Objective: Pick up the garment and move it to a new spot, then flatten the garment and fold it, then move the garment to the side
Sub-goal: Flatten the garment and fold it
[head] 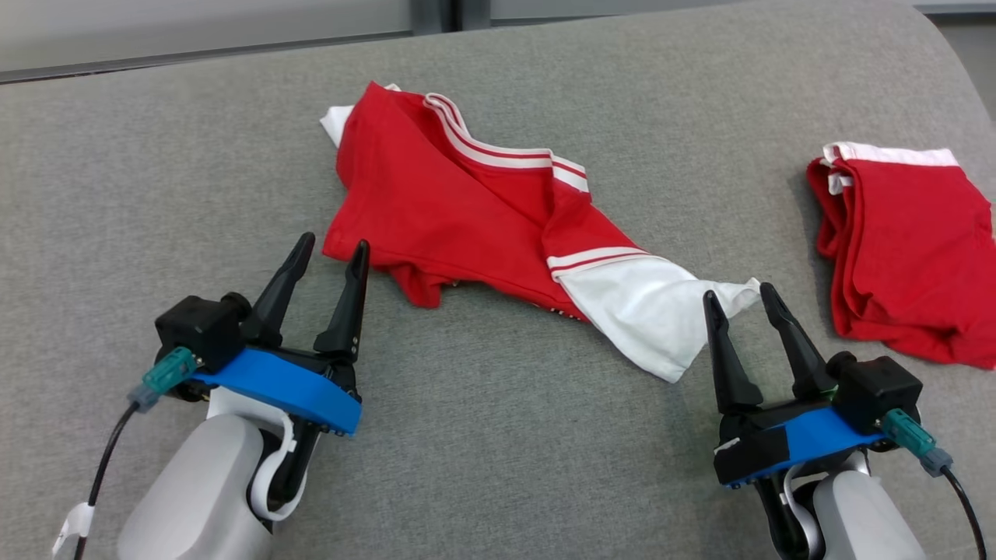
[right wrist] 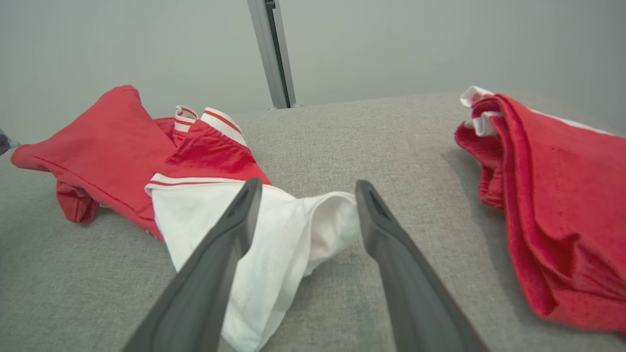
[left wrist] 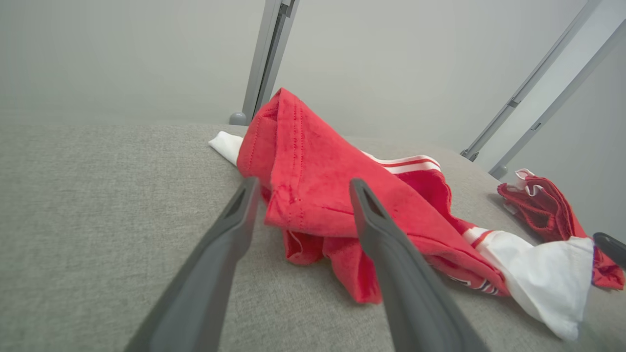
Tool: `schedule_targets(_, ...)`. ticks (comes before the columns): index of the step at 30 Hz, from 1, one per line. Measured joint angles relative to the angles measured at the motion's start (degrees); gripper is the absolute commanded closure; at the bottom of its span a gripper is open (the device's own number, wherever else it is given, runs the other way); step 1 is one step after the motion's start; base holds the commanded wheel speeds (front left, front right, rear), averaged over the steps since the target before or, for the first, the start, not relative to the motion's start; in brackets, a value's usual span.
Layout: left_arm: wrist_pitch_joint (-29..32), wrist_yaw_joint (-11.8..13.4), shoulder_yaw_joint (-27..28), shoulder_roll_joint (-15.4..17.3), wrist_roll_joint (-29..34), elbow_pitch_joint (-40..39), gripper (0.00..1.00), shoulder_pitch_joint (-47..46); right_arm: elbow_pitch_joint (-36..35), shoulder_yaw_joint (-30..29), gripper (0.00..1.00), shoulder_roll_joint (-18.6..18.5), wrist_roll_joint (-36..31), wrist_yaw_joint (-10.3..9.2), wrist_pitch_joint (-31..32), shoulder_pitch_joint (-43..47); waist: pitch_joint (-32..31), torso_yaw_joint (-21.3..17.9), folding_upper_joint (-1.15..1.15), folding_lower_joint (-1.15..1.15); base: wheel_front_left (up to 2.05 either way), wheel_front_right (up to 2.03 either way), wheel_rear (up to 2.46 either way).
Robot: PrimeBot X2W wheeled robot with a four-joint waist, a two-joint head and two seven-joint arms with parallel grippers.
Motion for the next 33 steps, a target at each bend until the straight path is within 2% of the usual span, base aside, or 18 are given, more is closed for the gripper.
schedule_targets(4,0.0,0.0,-0.2,1.2,-1.1,0.9,0.00,-1.1,-0.9,0.7,0.00,0.0,0.1,0.00,0.0,0.0,0.8,-1.4,0.00,0.00,0.00,0.00,0.00)
schedule_targets(5,0.0,0.0,-0.6,1.4,-1.4,1.3,0.03,-1.2,-1.1,0.8,0.00,0.0,0.1,0.00,0.0,0.0,0.9,-1.6,0.00,0.00,0.00,0.00,0.00)
schedule_targets(6,0.0,0.0,-1.0,1.4,-1.5,1.7,0.58,-1.2,-1.2,0.8,0.00,0.0,0.1,0.00,0.0,0.0,1.0,-1.8,0.00,0.00,0.00,0.00,0.00)
schedule_targets(7,0.0,0.0,-1.3,1.4,-1.9,2.0,0.74,-1.2,-1.3,0.8,0.00,0.0,0.1,0.00,0.0,0.1,1.0,-1.9,0.00,0.01,0.00,0.00,0.00)
schedule_targets(8,0.0,0.0,-1.9,1.5,-2.0,2.4,1.00,-1.4,-1.5,0.8,0.00,0.0,0.1,0.00,0.0,0.1,1.0,-1.9,0.00,0.00,0.00,0.00,0.00)
schedule_targets(11,0.0,0.0,-2.2,1.6,-1.7,3.1,1.00,-2.0,-1.7,0.5,0.00,0.0,0.1,0.00,0.0,0.3,0.9,-1.8,0.00,0.00,0.00,0.00,0.00)
schedule_targets(15,0.0,0.0,1.5,0.8,0.2,-0.7,1.00,-1.7,-1.5,0.2,0.00,0.0,-0.2,0.00,0.0,0.5,0.1,-0.3,0.00,0.00,0.00,0.00,0.00)
schedule_targets(22,0.0,0.0,7.6,-1.4,3.1,-4.9,1.00,6.2,-0.2,1.2,0.00,0.0,-0.6,0.00,0.0,1.4,-3.4,4.5,0.00,0.00,0.00,0.00,0.00)
schedule_targets(29,0.0,0.0,14.9,-4.6,4.9,-0.9,1.00,15.7,1.4,5.7,0.00,0.0,-1.1,0.00,0.0,2.6,-7.4,7.6,-0.02,-0.02,0.00,0.00,0.00)
schedule_targets(33,0.0,0.0,16.8,-6.5,6.9,2.3,1.00,19.6,2.1,9.0,0.00,0.0,-1.7,0.00,0.0,3.4,-9.6,9.0,-0.02,-0.02,0.00,0.00,0.00)
